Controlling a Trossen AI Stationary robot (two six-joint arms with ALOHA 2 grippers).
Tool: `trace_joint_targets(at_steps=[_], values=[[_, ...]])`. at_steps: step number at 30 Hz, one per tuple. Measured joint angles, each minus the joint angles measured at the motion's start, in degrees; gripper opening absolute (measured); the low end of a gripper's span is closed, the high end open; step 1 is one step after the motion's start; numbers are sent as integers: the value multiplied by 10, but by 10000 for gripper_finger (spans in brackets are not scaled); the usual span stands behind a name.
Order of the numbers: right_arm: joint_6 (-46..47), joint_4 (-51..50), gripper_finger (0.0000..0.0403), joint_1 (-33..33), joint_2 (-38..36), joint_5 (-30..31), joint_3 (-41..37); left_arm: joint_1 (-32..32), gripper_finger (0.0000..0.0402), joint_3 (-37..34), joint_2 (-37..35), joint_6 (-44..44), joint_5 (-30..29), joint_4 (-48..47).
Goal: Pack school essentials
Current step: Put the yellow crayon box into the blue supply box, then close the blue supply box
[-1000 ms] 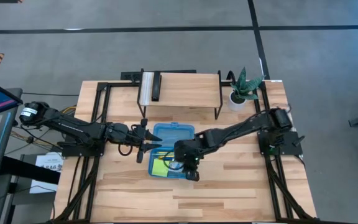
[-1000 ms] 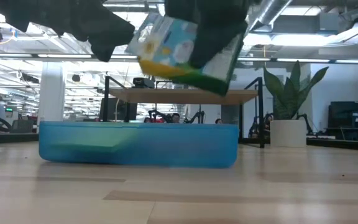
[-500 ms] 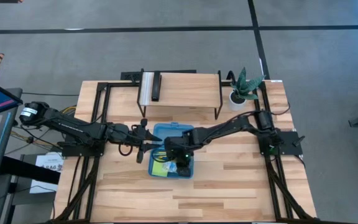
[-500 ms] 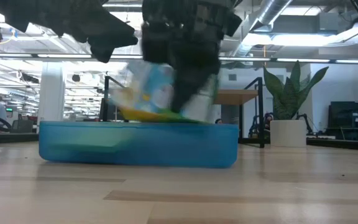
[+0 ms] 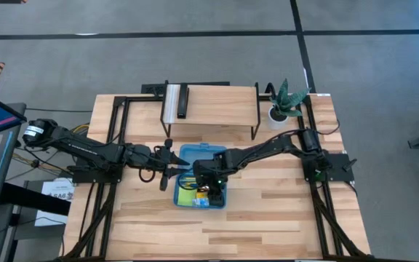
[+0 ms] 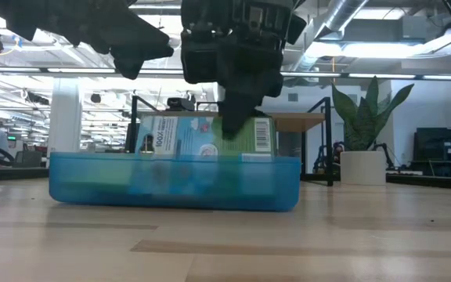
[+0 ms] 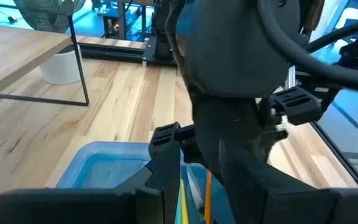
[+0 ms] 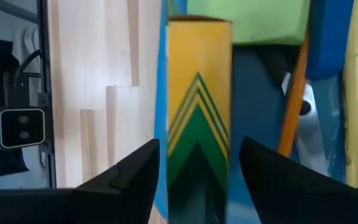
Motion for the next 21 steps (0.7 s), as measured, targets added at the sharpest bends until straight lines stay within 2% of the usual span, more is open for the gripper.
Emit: trace_joint_targets(at_steps=[8, 13, 16, 21], values=[[1, -85, 237, -19, 0, 88, 44, 0, 98, 0, 0, 0, 0, 0], [-16, -121, 235, -21, -5, 111, 78, 0, 98, 0, 0, 0, 0, 0], [-37, -111, 235, -21, -30, 149, 79, 0, 98, 0, 0, 0, 0, -1], [-44, -106, 235, -34, -111, 193, 73, 0, 98, 0, 0, -1, 0, -11]])
